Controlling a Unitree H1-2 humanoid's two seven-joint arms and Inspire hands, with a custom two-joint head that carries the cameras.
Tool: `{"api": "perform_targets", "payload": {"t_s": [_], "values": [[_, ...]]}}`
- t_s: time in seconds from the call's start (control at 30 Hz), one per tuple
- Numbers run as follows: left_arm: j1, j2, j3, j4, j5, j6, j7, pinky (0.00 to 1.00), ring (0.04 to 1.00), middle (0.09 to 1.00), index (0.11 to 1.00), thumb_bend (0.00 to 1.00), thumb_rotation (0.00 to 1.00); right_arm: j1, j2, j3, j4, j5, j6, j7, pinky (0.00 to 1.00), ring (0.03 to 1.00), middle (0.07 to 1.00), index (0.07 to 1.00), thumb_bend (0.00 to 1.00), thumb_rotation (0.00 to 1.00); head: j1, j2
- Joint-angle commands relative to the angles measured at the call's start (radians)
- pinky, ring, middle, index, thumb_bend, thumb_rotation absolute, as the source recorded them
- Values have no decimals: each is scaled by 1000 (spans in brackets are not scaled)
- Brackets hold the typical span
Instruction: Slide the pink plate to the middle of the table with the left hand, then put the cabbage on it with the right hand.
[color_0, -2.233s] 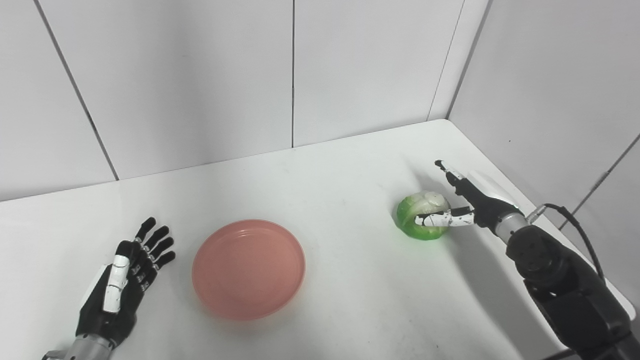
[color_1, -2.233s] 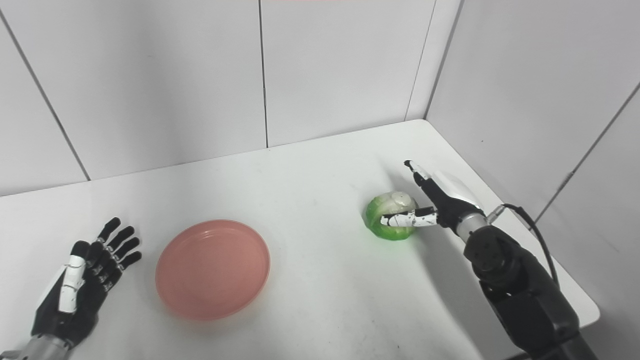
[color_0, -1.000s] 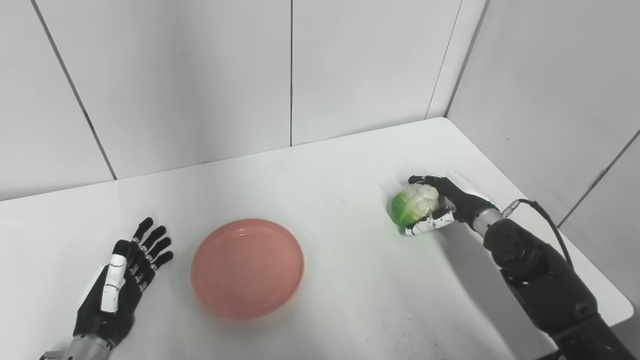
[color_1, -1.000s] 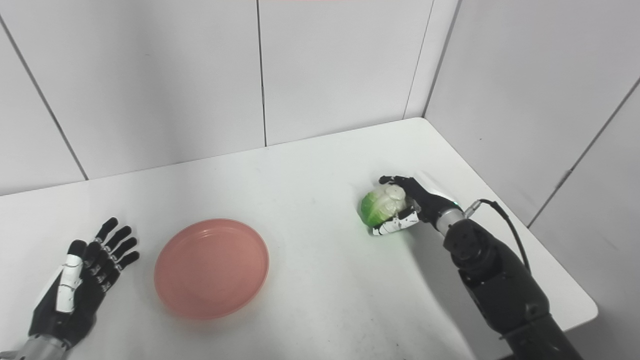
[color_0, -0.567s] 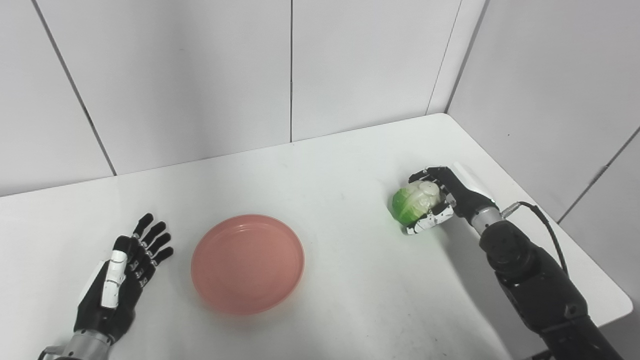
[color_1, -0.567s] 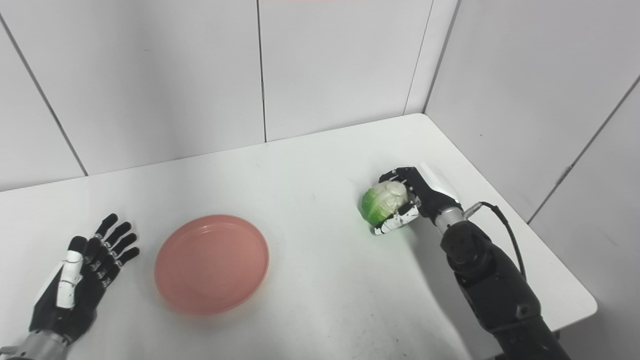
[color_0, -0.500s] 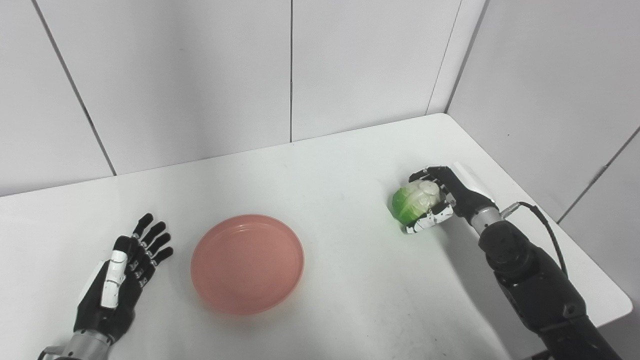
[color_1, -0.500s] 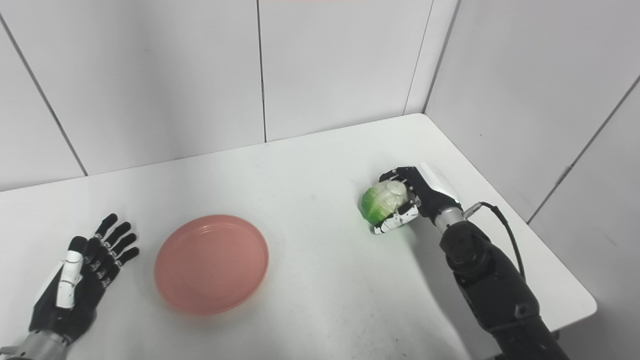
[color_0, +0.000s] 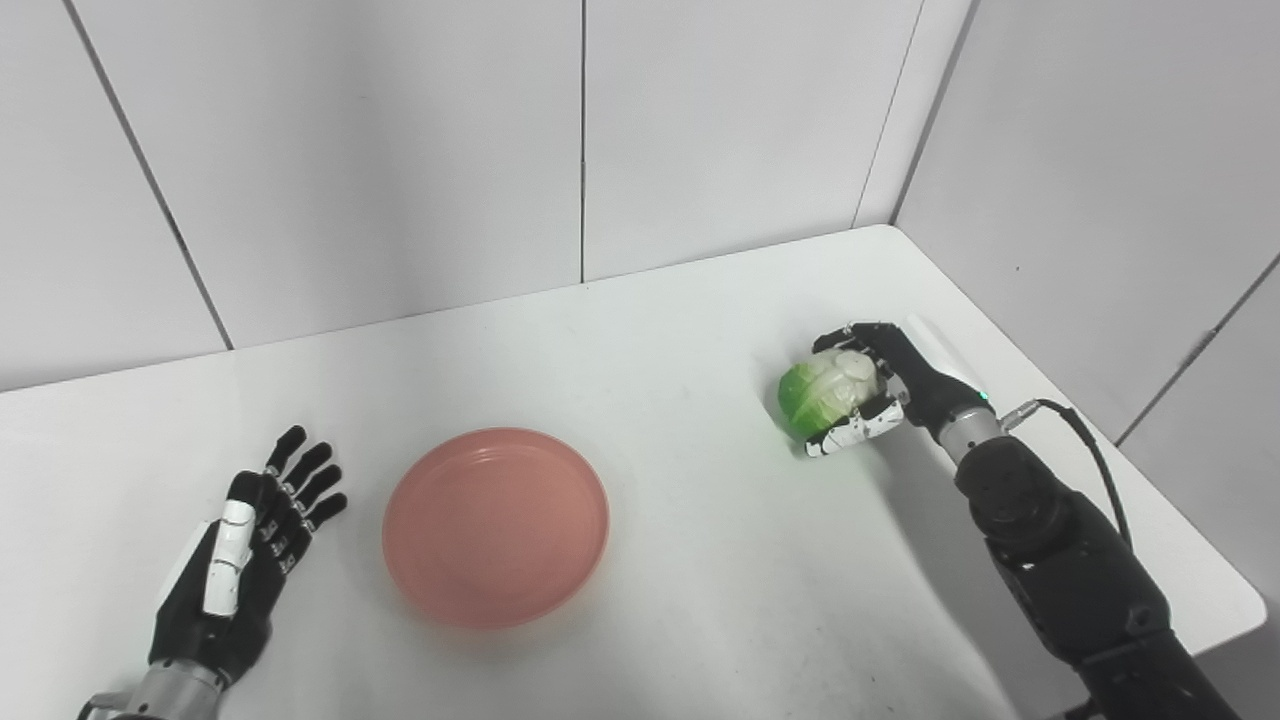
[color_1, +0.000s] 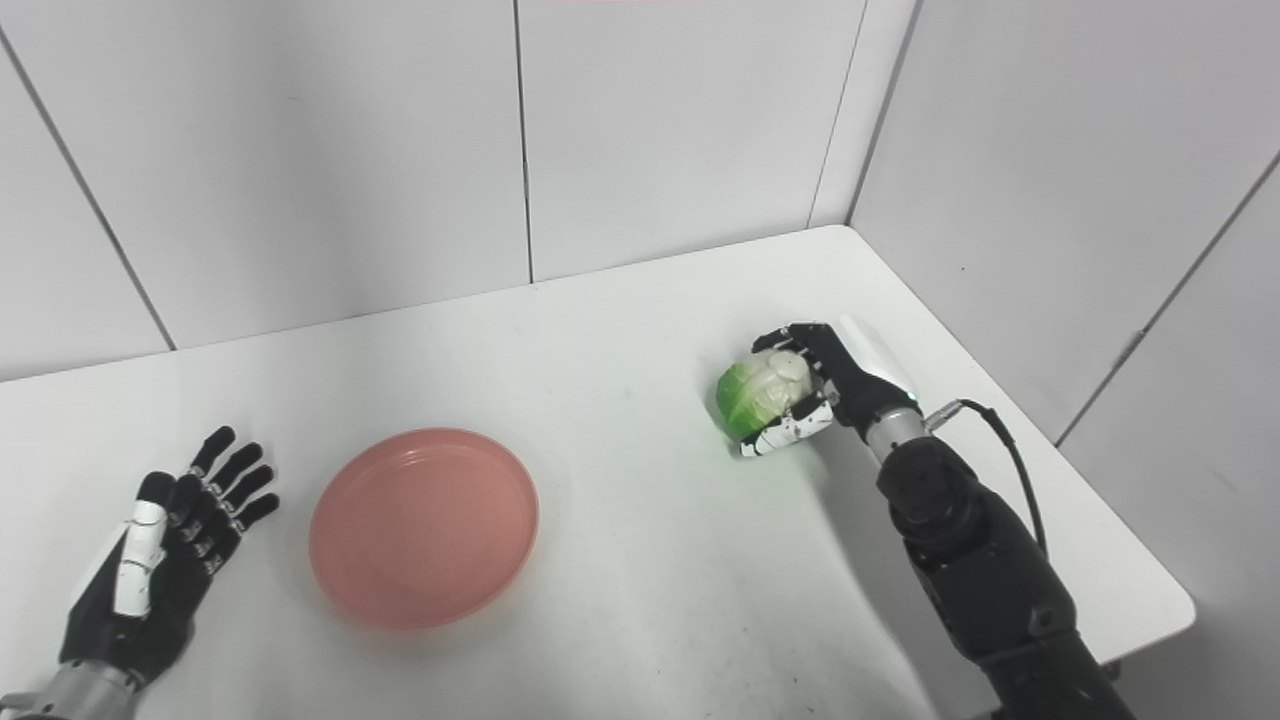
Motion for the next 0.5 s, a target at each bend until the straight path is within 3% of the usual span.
{"api": "perform_targets", "payload": {"t_s": [0.0, 0.27, 0.47], "values": [[35, 4, -12, 17, 13, 68, 9, 924, 946, 954, 965, 790, 957, -32, -30, -21, -59, 16, -24, 0, 425, 462, 481, 489, 530, 0, 1, 0], [37, -8, -33, 3, 32, 63, 29, 922, 943, 948, 964, 811, 962, -50, -27, 4, -205, -24, 40, 49, 438, 473, 480, 490, 530, 0, 39, -3], [41, -21, -64, -42, 63, 123, 83, 921, 942, 948, 957, 833, 963, -75, -12, 32, -283, -7, 60, 116, 448, 471, 477, 491, 529, 0, 86, -2]]}}
